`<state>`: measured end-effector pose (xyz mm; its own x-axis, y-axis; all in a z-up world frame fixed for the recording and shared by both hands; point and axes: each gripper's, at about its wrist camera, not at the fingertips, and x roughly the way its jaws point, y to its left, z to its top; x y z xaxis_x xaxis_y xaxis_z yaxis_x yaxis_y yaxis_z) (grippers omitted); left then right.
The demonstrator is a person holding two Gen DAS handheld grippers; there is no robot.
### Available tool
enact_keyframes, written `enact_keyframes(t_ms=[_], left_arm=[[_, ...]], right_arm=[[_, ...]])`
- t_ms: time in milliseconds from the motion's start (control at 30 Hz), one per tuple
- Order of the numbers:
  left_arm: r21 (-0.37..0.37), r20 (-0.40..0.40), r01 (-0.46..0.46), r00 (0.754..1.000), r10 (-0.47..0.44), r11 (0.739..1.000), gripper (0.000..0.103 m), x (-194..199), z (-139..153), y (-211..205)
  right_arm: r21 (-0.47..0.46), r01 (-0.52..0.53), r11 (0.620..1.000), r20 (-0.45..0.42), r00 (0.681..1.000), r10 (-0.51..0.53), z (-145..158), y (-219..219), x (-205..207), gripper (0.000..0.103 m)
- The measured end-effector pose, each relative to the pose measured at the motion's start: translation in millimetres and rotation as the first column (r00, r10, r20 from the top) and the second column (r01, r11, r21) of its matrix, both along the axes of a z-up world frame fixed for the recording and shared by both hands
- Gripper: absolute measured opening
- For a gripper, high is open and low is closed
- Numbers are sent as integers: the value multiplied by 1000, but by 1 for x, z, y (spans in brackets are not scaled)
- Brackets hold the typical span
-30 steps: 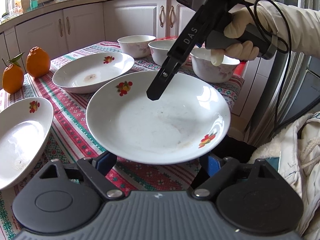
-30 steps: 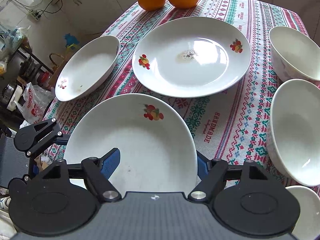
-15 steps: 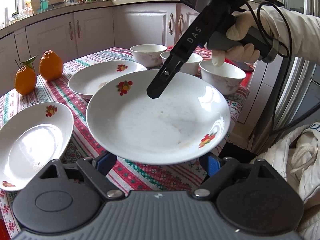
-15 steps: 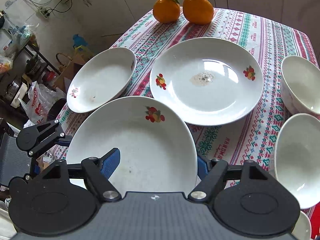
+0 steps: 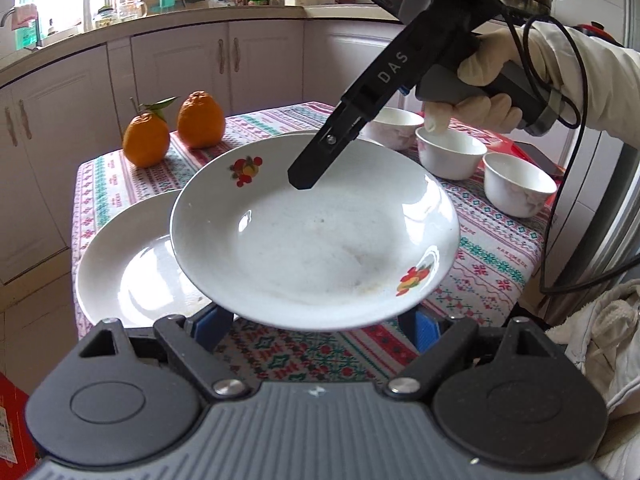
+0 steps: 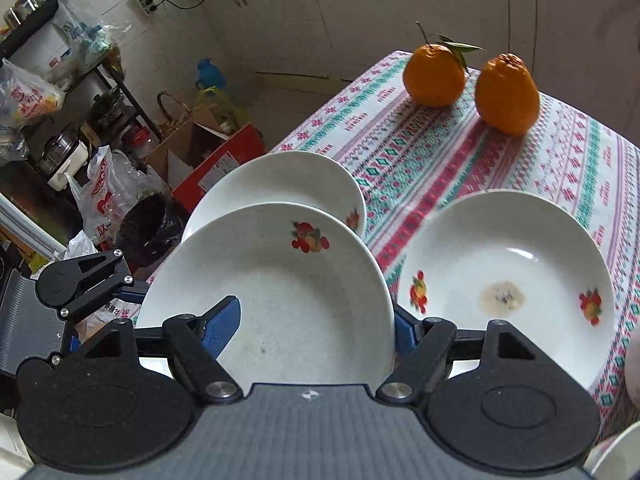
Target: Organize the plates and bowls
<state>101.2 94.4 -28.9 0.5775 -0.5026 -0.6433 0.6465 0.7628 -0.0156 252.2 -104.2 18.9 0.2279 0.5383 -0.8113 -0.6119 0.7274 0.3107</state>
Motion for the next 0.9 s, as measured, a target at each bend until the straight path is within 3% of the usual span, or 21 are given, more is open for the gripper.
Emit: enact_keyframes(t_ms=[333,900], left_arm=[[19,-8,-121,993,121,993,89,16,-4,38],[18,-15,-139,990,140,990,89,36,-9,50]], right_arm=[[22,-96,995,-3,995,96,-11,59,36,82],[15,-81,997,-24,996,81,-31,76,61,82]])
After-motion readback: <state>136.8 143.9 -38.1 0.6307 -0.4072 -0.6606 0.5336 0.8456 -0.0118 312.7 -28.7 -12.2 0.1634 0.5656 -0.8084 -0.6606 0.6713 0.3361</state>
